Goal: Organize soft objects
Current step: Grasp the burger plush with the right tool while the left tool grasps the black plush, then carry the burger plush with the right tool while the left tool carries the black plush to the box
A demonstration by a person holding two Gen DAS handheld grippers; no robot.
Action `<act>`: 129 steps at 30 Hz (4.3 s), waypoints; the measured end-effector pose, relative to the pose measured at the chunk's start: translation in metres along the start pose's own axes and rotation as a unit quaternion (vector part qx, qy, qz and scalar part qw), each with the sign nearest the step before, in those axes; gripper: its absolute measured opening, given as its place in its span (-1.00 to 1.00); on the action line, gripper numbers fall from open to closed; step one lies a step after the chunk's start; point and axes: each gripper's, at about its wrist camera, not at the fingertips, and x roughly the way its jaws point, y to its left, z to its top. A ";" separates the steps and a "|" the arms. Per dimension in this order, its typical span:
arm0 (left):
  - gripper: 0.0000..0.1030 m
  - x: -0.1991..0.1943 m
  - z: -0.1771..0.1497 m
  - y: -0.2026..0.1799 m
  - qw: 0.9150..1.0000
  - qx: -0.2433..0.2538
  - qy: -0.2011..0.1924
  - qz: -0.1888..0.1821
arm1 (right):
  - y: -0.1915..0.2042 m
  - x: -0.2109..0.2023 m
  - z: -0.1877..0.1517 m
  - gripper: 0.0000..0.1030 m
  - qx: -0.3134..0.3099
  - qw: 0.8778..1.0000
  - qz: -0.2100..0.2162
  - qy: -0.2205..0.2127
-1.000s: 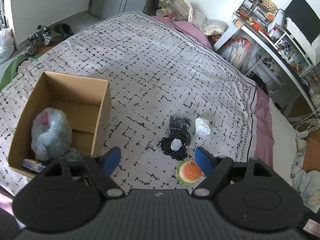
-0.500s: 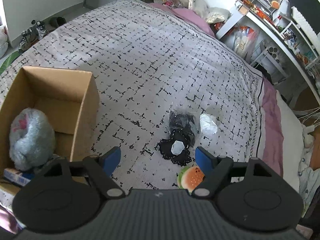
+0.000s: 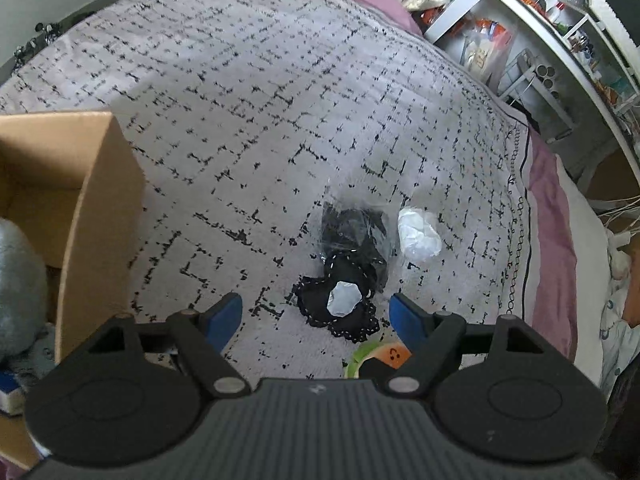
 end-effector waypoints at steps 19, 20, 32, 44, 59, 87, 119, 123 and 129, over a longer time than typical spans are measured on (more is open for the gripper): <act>0.49 0.052 0.000 -0.004 1.000 0.004 0.028 -0.001 | -0.016 0.001 0.008 -0.18 0.020 0.999 -0.029 -0.042; 0.49 0.053 -0.001 -0.005 1.000 0.006 0.024 0.000 | -0.017 0.001 0.008 -0.18 0.021 0.998 -0.030 -0.045; -0.39 0.047 -0.006 -0.015 0.999 0.049 0.002 0.002 | -0.014 -0.006 0.007 -0.18 0.013 0.997 -0.036 -0.066; -0.41 0.000 -0.013 -0.009 0.998 0.054 -0.031 0.000 | -0.001 -0.026 0.000 -0.19 -0.012 0.995 -0.019 -0.096; -0.41 -0.070 -0.018 0.009 0.997 0.042 -0.063 -0.019 | 0.015 -0.057 -0.016 -0.19 -0.043 0.992 -0.012 -0.121; -0.41 -0.150 -0.010 0.072 0.991 0.000 -0.128 -0.028 | 0.092 -0.109 -0.038 -0.19 -0.104 0.979 0.011 -0.175; -0.27 -0.096 -0.013 0.165 0.993 -0.104 -0.043 -0.038 | 0.189 -0.074 -0.055 -0.18 -0.168 0.974 0.026 -0.149; -0.20 -0.092 -0.013 0.175 0.992 -0.118 -0.033 -0.044 | 0.200 -0.067 -0.056 -0.18 -0.173 0.974 0.028 -0.142; -0.19 -0.102 -0.010 0.189 0.990 -0.129 -0.043 -0.048 | 0.219 -0.055 -0.058 -0.18 -0.183 0.974 0.034 -0.131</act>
